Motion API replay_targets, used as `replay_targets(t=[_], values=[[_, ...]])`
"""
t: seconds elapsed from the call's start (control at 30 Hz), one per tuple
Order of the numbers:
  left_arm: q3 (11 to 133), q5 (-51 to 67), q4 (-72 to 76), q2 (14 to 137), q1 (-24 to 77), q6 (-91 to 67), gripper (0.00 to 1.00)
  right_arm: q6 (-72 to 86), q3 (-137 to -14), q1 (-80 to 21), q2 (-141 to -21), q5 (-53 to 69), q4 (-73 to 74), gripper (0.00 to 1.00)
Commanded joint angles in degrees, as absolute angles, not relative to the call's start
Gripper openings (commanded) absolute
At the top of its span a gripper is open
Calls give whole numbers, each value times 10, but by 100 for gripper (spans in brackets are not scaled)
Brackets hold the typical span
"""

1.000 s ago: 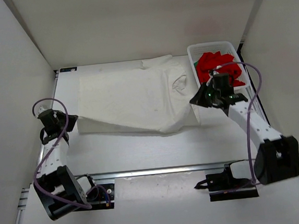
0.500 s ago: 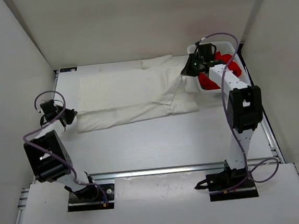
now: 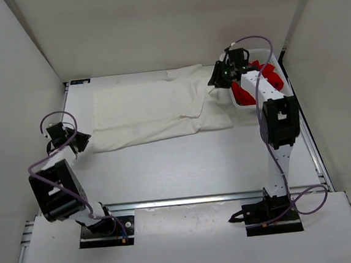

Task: Fold and stack the t-shirts
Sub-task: Fold the flattened tshirt in 1/3 of the way

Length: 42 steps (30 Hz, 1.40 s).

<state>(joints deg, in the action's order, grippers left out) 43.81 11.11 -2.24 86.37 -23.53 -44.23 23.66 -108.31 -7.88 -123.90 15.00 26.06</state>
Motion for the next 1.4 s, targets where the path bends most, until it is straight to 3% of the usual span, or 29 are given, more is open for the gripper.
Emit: replay_targets(t=[0.0, 0.03, 0.07, 0.1, 0.2, 0.27, 0.33, 0.43, 0.67, 0.73, 0.8, 0.87, 0.93, 1.0, 1.07, 1.13, 1.37], values=[[389, 66, -50, 765, -212, -412, 40, 243, -870, -90, -1073, 152, 148, 33], [371, 68, -57, 747, -214, -409, 40, 247, -778, -87, -1012, 141, 99, 14], [361, 68, -61, 737, -216, -410, 40, 265, -733, -88, -960, 141, 77, 6], [353, 69, -64, 732, -221, -410, 41, 276, -656, -88, -938, 154, 31, 1], [345, 66, -78, 736, -220, -396, 46, 296, -527, -89, -865, 157, -24, 0], [328, 72, -74, 740, -222, -399, 49, 301, -471, -89, -824, 136, -39, 8], [313, 90, -55, 756, -232, -411, 50, 307, -422, -77, -803, 128, -66, 26], [315, 98, -40, 793, -228, -415, 51, 319, -361, -53, -787, 111, -104, 40], [316, 93, 15, 846, -211, -445, 45, 337, -352, -42, -856, 78, -158, 46], [317, 98, 25, 863, -212, -447, 39, 356, -357, -39, -879, 77, -184, 46], [317, 107, 35, 873, -214, -456, 26, 359, -365, -47, -901, 56, -200, 46], [320, 106, 42, 882, -218, -457, 21, 366, -376, -49, -924, 57, -209, 45], [326, 99, 37, 886, -213, -455, 15, 371, -400, -49, -947, 56, -210, 42], [332, 102, 39, 892, -208, -452, 7, 374, -419, -54, -968, 64, -205, 29], [349, 99, 30, 892, -203, -450, 0, 377, -426, -55, -969, 53, -203, 9], [366, 91, 16, 892, -196, -441, 0, 375, -429, -56, -965, 54, -198, 2], [377, 78, -33, 855, -221, -417, 0, 379, -321, -40, -854, 69, -157, 0]])
